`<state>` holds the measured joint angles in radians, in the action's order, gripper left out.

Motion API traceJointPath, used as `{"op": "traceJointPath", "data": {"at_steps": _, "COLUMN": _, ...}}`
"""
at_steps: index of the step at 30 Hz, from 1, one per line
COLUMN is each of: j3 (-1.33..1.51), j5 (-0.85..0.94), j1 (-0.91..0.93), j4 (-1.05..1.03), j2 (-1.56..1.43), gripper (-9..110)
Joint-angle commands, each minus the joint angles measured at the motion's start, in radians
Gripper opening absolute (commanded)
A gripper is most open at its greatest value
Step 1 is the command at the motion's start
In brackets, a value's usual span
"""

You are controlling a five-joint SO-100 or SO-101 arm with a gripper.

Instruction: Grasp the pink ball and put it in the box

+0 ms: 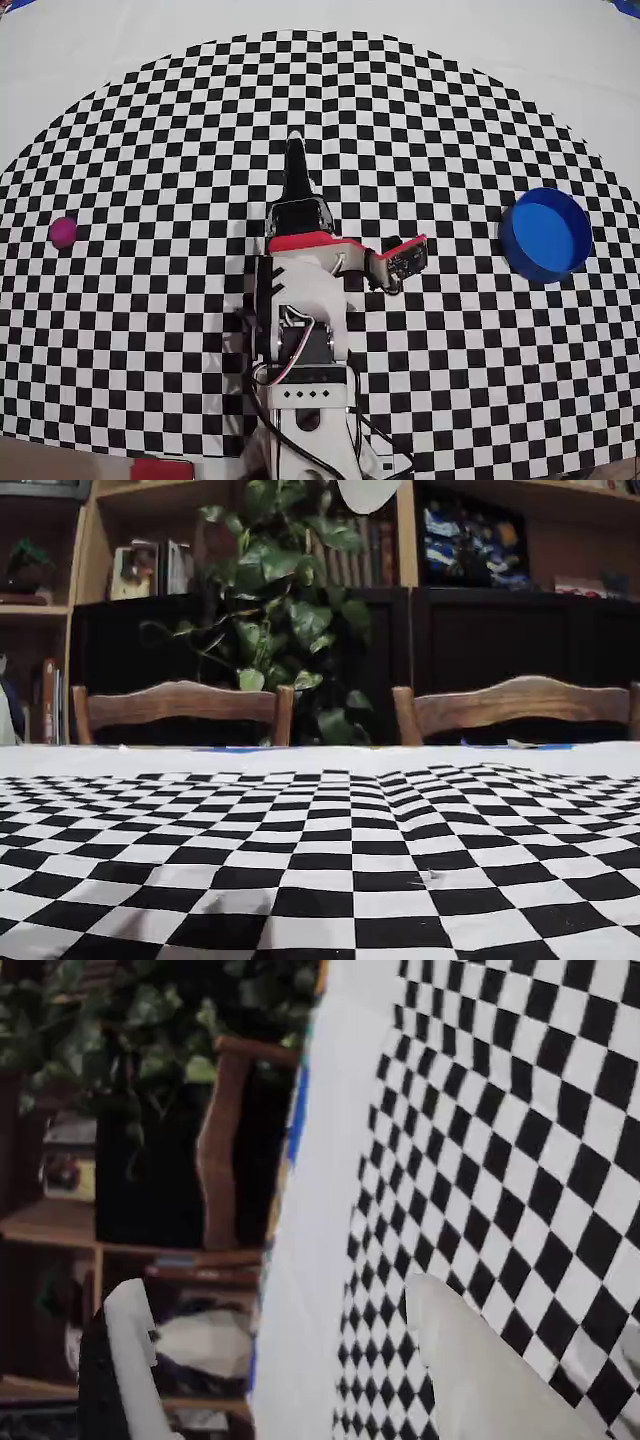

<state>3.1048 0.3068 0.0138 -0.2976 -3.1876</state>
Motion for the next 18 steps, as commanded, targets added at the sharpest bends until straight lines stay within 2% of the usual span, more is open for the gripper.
{"op": "traceJointPath", "data": {"at_steps": 1, "j3": 0.005, "j5": 0.143, "j1": 0.011, "j4": 0.043, "j2": 0.005, "gripper": 30}}
{"op": "traceJointPath", "data": {"at_steps": 12, "j3": 0.008, "j5": 0.784, "j1": 0.015, "j4": 0.057, "j2": 0.008, "gripper": 30}}
{"op": "traceJointPath", "data": {"at_steps": 18, "j3": 0.008, "j5": 1.046, "j1": 0.015, "j4": 0.075, "j2": 0.008, "gripper": 30}}
